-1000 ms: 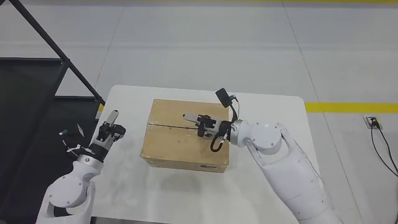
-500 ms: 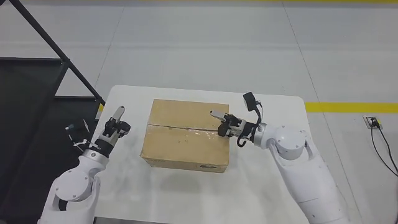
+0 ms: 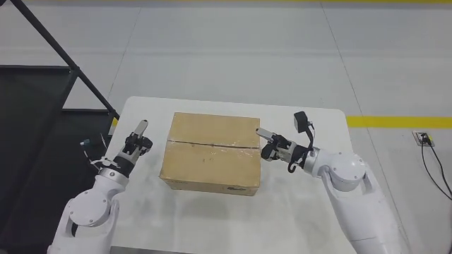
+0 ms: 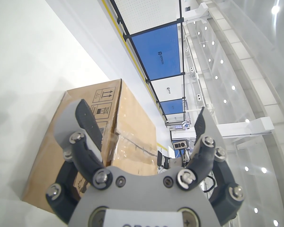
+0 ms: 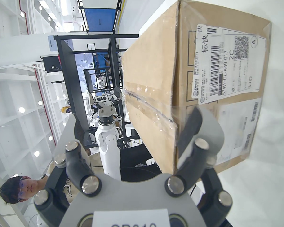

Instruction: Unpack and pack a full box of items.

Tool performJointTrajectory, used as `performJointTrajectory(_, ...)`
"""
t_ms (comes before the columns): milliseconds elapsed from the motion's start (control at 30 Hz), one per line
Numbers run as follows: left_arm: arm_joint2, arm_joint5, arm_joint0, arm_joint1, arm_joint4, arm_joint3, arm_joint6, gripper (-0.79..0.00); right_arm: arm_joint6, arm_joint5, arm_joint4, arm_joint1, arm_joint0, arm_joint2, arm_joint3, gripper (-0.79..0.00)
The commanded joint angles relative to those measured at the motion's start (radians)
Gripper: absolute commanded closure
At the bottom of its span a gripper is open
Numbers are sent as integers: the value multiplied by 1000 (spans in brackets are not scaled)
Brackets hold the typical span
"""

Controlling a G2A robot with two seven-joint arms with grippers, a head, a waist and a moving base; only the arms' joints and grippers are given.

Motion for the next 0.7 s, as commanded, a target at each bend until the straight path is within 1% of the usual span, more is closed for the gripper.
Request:
performJointTrajectory(0,5,1,-1,0,3,-1,3,-785,0,-3,4,2,-1,-1,6,-785)
performJointTrajectory(533,15,9,-16,5,6,10,14,-785,9,-28,48,15,11,-7,24,-785)
performJointTrajectory(667,13,10,-24,6,2,16,14,-785,2,-22,35,20,20,-9,32,-785)
